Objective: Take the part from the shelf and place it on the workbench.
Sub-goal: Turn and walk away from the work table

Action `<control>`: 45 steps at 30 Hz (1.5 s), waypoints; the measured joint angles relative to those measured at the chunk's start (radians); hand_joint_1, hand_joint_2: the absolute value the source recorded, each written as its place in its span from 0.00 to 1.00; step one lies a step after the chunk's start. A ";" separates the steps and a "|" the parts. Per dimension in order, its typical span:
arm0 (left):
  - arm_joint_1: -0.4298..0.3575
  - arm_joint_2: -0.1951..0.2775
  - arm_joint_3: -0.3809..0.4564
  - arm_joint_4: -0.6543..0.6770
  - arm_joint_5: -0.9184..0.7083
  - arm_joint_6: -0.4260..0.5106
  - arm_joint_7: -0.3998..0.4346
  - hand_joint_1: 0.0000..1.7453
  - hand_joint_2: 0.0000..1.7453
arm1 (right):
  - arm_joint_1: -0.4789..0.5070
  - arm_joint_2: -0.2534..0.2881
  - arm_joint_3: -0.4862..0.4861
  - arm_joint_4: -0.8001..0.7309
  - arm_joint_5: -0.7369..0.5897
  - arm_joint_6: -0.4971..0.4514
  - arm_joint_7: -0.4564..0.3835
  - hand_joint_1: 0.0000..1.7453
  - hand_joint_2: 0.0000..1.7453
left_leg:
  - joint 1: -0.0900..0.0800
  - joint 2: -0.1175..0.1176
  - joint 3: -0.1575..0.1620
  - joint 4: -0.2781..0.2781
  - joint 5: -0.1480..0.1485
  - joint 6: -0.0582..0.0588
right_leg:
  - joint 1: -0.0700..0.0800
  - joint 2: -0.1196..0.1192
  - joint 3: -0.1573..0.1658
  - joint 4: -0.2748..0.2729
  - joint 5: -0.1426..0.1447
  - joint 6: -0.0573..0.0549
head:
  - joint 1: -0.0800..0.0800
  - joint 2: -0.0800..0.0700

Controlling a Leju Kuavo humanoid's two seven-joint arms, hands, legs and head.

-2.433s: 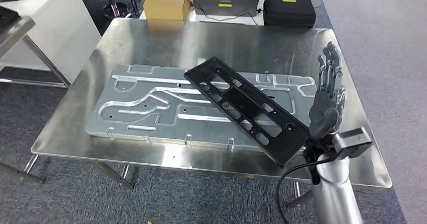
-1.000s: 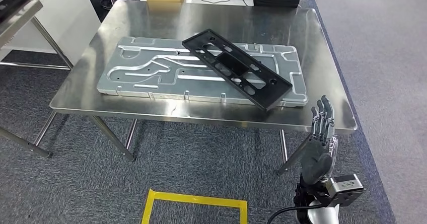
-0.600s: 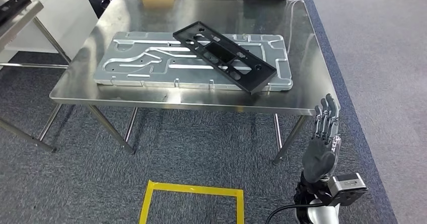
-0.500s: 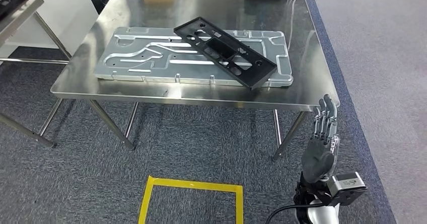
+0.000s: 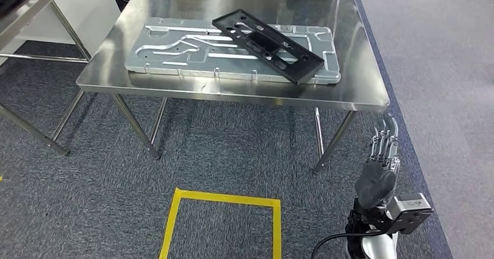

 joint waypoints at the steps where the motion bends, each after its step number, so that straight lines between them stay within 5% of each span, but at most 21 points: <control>1: 0.000 0.000 0.000 0.000 0.000 0.000 0.000 0.00 0.00 | -0.004 0.001 -0.003 0.002 0.000 0.002 0.001 0.00 0.00 | -0.001 0.000 -0.015 0.009 0.006 -0.004 | 0.000 0.000 0.054 -0.069 0.009 -0.003 | 0.000 0.000; 4: -0.001 0.000 0.000 0.000 0.000 0.000 0.000 0.00 0.00 | -0.013 0.007 -0.011 0.005 0.001 0.010 0.001 0.00 0.00 | -0.003 -0.001 -0.041 0.028 0.024 -0.019 | 0.008 0.001 0.160 -0.235 -0.026 -0.017 | -0.001 0.000; 7: 0.001 0.000 0.000 0.000 0.000 0.001 0.000 0.00 0.00 | -0.014 0.011 -0.016 0.011 0.002 0.018 0.002 0.00 0.00 | 0.002 -0.004 -0.058 0.037 0.025 -0.038 | 0.008 -0.001 0.144 -0.252 -0.008 -0.036 | -0.001 0.000; 11: 0.006 0.000 0.000 0.000 0.001 0.001 0.000 0.00 0.00 | -0.016 0.019 -0.018 0.016 0.002 0.019 0.001 0.00 0.00 | 0.008 -0.007 -0.111 0.220 -0.146 -0.053 | 0.007 -0.005 0.088 -0.253 0.040 -0.052 | -0.006 0.000; 13: 0.006 0.000 0.000 0.000 0.003 0.001 -0.002 0.00 0.00 | -0.016 0.020 -0.019 0.020 0.003 0.020 0.002 0.00 0.00 | 0.009 -0.007 -0.107 0.301 -0.156 -0.053 | 0.009 -0.005 0.053 -0.247 0.063 -0.051 | -0.006 0.000; 14: 0.006 0.000 0.000 0.000 0.004 0.001 -0.003 0.00 0.00 | -0.015 0.021 -0.020 0.022 0.003 0.020 0.002 0.00 0.00 | 0.009 -0.007 -0.084 0.297 -0.129 -0.052 | 0.009 -0.006 0.036 -0.243 0.073 -0.050 | -0.006 0.000; 16: 0.005 0.000 0.000 0.000 0.005 0.001 -0.005 0.00 0.00 | -0.015 0.023 -0.020 0.025 0.003 0.021 0.001 0.00 0.00 | 0.009 -0.008 0.007 0.196 -0.084 -0.046 | 0.010 -0.005 0.006 -0.235 0.091 -0.044 | -0.006 0.000; 18: 0.003 0.000 0.000 0.000 0.006 0.002 -0.009 0.00 0.00 | -0.016 0.024 -0.022 0.025 0.004 0.023 0.000 0.00 0.00 | 0.005 -0.009 0.107 0.050 -0.096 -0.038 | 0.011 -0.004 -0.010 -0.229 0.109 -0.035 | -0.006 0.000; 20: 0.001 0.000 0.000 0.000 0.007 0.003 -0.011 0.00 0.00 | -0.016 0.024 -0.023 0.027 0.004 0.027 -0.001 0.00 0.00 | 0.000 -0.011 0.140 -0.017 -0.113 -0.028 | 0.011 -0.006 -0.016 -0.230 0.129 -0.024 | -0.005 0.000; 22: 0.002 0.000 0.000 0.000 0.008 0.003 -0.011 0.00 0.00 | -0.016 0.025 -0.024 0.029 0.005 0.029 -0.001 0.00 0.00 | 0.003 -0.008 0.126 -0.021 -0.095 -0.015 | 0.009 -0.005 -0.023 -0.227 0.128 -0.013 | -0.005 0.000; 23: 0.002 0.000 0.001 0.000 0.008 0.003 -0.011 0.00 0.00 | -0.017 0.025 -0.026 0.030 0.005 0.030 -0.001 0.00 0.00 | 0.004 -0.005 0.116 -0.023 -0.083 -0.006 | 0.008 -0.003 -0.031 -0.207 0.100 -0.009 | -0.004 0.000; 26: 0.002 0.000 0.001 0.000 0.009 0.003 -0.011 0.00 0.00 | -0.017 0.025 -0.029 0.035 0.005 0.032 -0.001 0.00 0.00 | 0.000 -0.002 0.076 -0.022 -0.047 0.009 | 0.005 -0.001 -0.073 -0.043 -0.048 -0.001 | -0.001 0.000; 27: 0.002 0.000 0.001 0.000 0.009 0.003 -0.011 0.00 0.00 | -0.016 0.025 -0.030 0.037 0.005 0.032 -0.001 0.00 0.00 | -0.002 -0.001 0.061 -0.020 -0.036 0.010 | 0.005 -0.001 -0.081 0.016 -0.071 0.001 | -0.001 0.000; 29: 0.002 0.000 0.001 0.000 0.009 0.003 -0.011 0.00 0.00 | -0.015 0.025 -0.032 0.040 0.005 0.033 -0.001 0.00 0.00 | -0.004 -0.001 0.026 -0.011 -0.016 0.009 | 0.005 -0.001 -0.061 0.055 -0.046 0.000 | -0.001 0.000; 30: 0.002 0.000 0.001 0.000 0.009 0.003 -0.011 0.00 0.00 | -0.015 0.025 -0.033 0.041 0.005 0.032 -0.001 0.00 0.00 | -0.005 -0.001 0.009 -0.005 -0.008 0.007 | 0.006 -0.001 -0.026 0.023 -0.017 -0.003 | -0.001 0.000; 33: 0.003 -0.002 0.001 0.000 0.007 0.003 -0.012 0.00 0.00 | -0.016 0.025 -0.034 0.041 0.004 0.033 -0.002 0.00 0.00 | -0.009 -0.002 -0.026 0.014 0.009 -0.001 | 0.014 0.000 0.124 -0.182 -0.001 -0.022 | -0.002 0.000; 35: 0.003 -0.004 0.001 0.000 0.004 0.003 -0.012 0.00 0.00 | -0.016 0.025 -0.036 0.040 0.001 0.036 -0.002 0.00 0.00 | -0.008 -0.001 -0.039 0.018 0.024 -0.011 | 0.021 0.000 0.161 -0.254 -0.017 -0.030 | -0.002 0.000; 38: 0.004 -0.004 0.001 0.000 0.002 0.003 -0.013 0.00 0.00 | -0.016 0.025 -0.038 0.040 -0.007 0.039 0.002 0.00 0.00 | -0.004 -0.005 -0.061 0.038 0.008 -0.030 | 0.015 -0.002 0.148 -0.273 0.000 -0.043 | -0.003 0.000; 42: 0.008 -0.004 0.001 0.000 0.000 0.003 -0.015 0.00 0.00 | -0.014 0.025 -0.039 0.045 -0.014 0.044 0.004 0.00 0.00 | 0.009 -0.008 -0.132 0.256 -0.135 -0.052 | 0.012 -0.004 0.112 -0.271 0.029 -0.053 | -0.007 0.000; 44: 0.008 -0.004 0.001 0.000 0.000 0.003 -0.015 0.00 0.00 | -0.011 0.025 -0.041 0.049 -0.016 0.047 0.003 0.00 0.00 | 0.016 -0.008 -0.124 0.296 -0.130 -0.059 | 0.010 0.001 0.092 -0.265 0.040 -0.048 | -0.007 0.000; 45: 0.009 -0.004 0.001 0.000 -0.001 0.003 -0.015 0.00 0.00 | -0.010 0.025 -0.042 0.050 -0.017 0.049 0.003 0.00 0.00 | 0.020 -0.009 -0.092 0.259 -0.104 -0.062 | 0.008 0.005 0.084 -0.261 0.044 -0.045 | -0.007 0.000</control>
